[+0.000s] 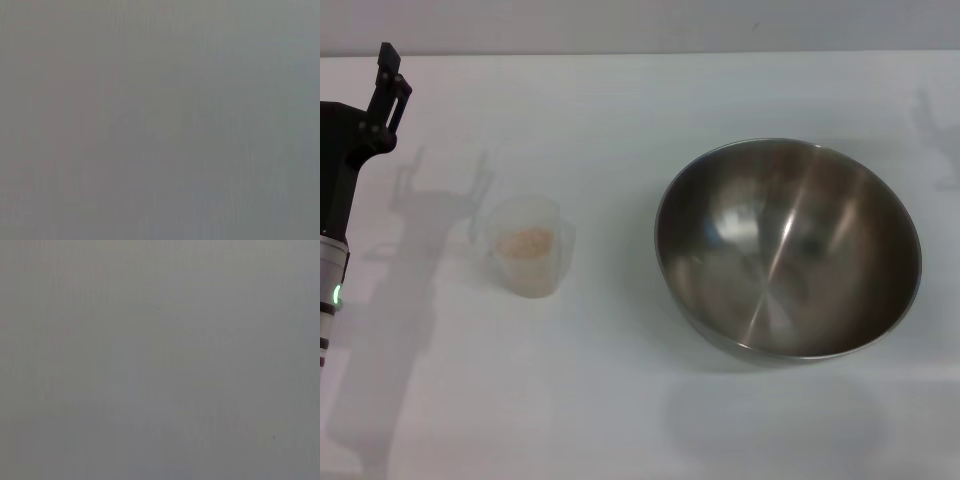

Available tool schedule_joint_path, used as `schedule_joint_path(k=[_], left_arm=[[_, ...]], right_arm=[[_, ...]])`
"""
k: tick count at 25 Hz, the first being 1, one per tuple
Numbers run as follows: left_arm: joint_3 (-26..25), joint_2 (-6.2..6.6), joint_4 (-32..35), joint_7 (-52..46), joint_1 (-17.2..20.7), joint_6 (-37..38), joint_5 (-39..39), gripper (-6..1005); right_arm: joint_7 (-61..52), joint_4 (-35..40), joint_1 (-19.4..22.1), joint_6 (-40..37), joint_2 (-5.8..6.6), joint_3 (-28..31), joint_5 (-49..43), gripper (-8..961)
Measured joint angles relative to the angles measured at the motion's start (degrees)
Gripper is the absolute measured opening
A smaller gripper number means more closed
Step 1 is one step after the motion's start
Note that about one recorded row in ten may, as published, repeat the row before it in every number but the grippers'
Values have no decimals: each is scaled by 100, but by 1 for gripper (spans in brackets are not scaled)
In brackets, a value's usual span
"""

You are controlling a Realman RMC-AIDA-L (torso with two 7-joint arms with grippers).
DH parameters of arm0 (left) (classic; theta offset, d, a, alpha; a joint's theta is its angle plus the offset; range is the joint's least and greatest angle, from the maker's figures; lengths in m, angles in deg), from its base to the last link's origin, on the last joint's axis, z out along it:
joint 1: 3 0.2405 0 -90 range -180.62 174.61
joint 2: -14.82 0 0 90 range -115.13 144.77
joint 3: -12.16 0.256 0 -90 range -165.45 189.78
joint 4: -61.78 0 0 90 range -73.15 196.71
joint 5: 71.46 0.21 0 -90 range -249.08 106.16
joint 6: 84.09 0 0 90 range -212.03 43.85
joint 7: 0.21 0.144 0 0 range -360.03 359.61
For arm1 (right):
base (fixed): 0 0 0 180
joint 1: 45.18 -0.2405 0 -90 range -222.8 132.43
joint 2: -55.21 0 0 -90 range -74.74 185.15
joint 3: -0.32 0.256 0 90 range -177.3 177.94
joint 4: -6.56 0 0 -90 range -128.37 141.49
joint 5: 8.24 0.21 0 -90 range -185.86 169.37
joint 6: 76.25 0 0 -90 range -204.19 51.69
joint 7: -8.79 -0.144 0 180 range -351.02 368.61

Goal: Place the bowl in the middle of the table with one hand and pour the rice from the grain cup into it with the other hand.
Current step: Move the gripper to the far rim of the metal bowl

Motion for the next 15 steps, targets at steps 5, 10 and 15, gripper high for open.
schedule_joint_path(k=[5,10,15], left_arm=[[3,0,5,9,0,9,-2,815],[3,0,6,9,-2,3,-3,816],[-3,4,6,9,-27,0,-3,815]], right_arm=[[0,0,-17,0,-1,8,0,741],[50,0,-39,-9,5,8,0,741],[1108,135,-38,-29,-20,8,0,741]])
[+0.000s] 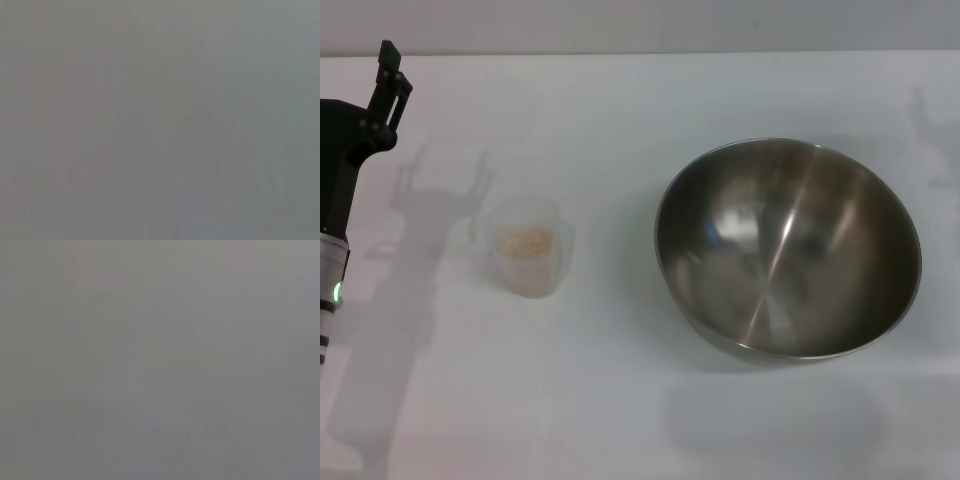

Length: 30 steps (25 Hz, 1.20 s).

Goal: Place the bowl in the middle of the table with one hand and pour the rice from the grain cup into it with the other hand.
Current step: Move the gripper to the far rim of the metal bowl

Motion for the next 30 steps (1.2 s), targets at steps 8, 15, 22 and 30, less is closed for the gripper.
schedule_joint_path(k=[8,15,22,30], left_arm=[[-3,11,8,-1,-8,28,0,815],[-3,14,64,-1,-8,33,-1,816],[-4,14,84,-2,-8,36,-15,816],[-74,11,88,-11,-7,25,-35,815]], right_arm=[[1928,335,31,23,-16,-46,-45,740],[1961,1692,277,1393,-43,-28,-12,740],[1829,3846,633,4271,-51,-24,-4,740],[1274,6547,894,8819,-27,630,12,740]])
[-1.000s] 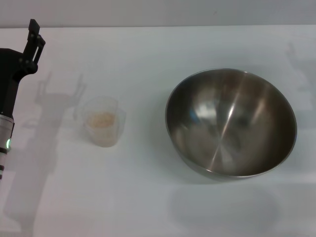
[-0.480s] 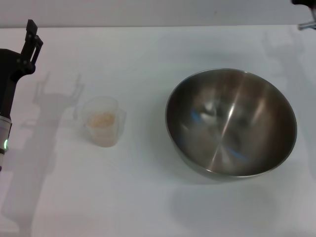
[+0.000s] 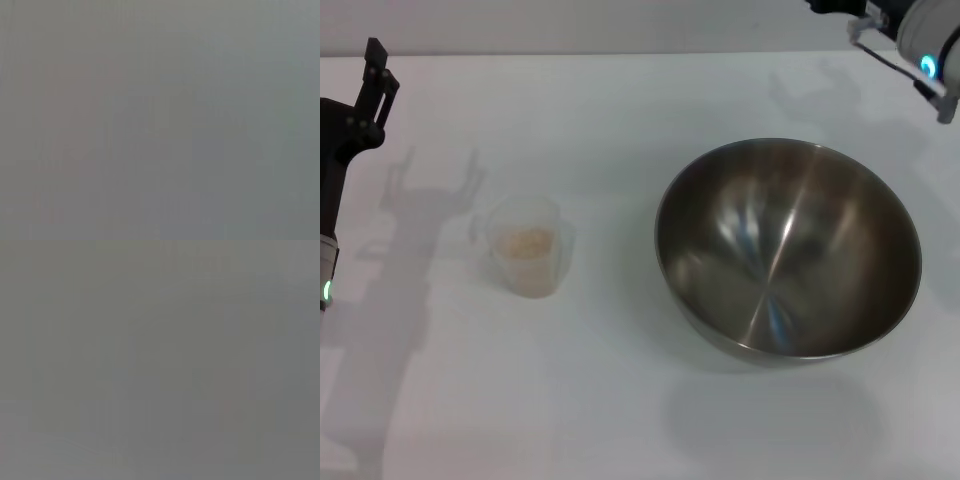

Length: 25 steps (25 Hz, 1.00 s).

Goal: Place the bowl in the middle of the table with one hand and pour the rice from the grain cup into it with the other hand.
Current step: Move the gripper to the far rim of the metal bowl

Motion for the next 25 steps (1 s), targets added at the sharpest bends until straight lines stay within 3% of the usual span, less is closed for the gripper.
schedule_joint_path(k=[2,3,4,5,7,8,9,13,15,20,25], left_arm=[[-3,3,0,-7,0,-1,-1,815],[-12,3,-1,-16,0,-1,-1,815],[-12,3,-1,-16,0,-1,-1,815],[-26,3,-5,-25,-1,0,-5,815],[-69,2,-19,-45,-3,-5,-9,815],[-99,0,-32,-48,-4,-4,-9,815],[-99,0,-32,-48,-4,-4,-9,815],[-113,0,-31,-50,-19,7,9,816],[-113,2,-26,-51,-28,4,14,816],[-136,4,-3,-51,-72,-40,0,816],[-144,9,3,-48,-83,-45,-6,816]], right_arm=[[-73,589,-53,1290,12,304,85,740],[-91,975,-187,2464,25,699,275,741],[-91,975,-187,2464,25,699,275,741],[-91,1097,-276,2948,30,905,383,741],[-66,1206,-521,3996,53,1383,670,741],[-4,1199,-801,4965,85,1901,854,741],[-4,1199,-801,4965,85,1901,854,740],[303,1001,-1285,6521,150,2724,858,738],[341,928,-1341,6663,179,2775,849,737],[640,60,-1739,7288,466,3087,749,735],[802,-382,-1900,7374,606,3178,670,732]])
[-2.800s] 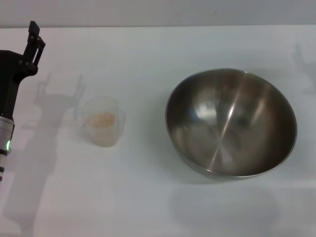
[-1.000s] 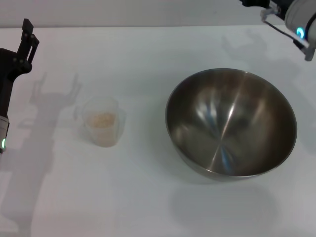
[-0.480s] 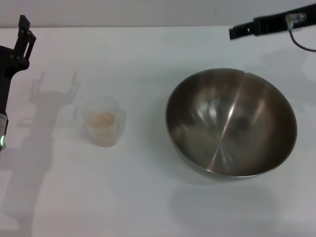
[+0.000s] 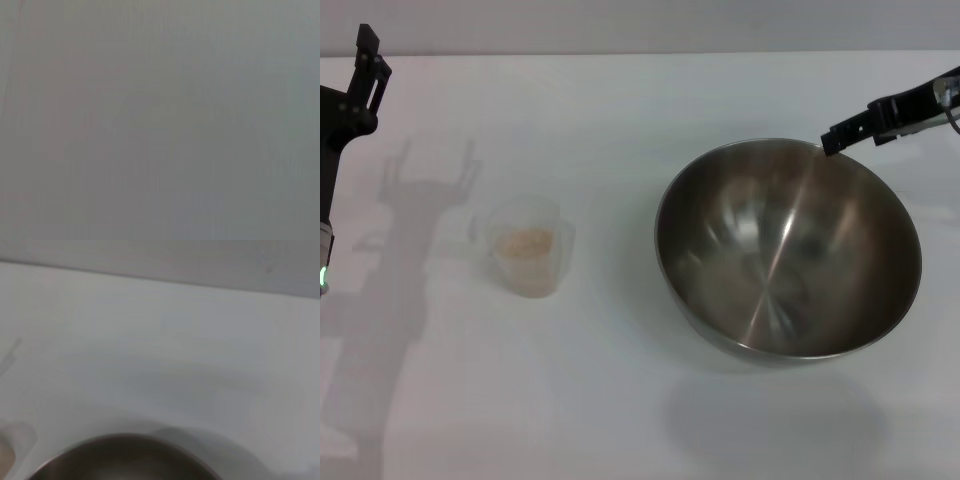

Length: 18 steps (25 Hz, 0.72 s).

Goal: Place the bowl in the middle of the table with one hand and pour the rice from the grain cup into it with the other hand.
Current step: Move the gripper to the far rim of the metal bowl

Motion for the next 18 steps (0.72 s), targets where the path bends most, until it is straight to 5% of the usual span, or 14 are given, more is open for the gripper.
schedule_joint_path(k=[10,18], left_arm=[[-14,3,127,-2,-76,0,-3,815],[-14,-7,128,-4,-76,0,-2,815]], right_arm=[[232,-568,-182,138,76,-45,-90,727],[422,-835,-242,158,-19,-52,-399,722]])
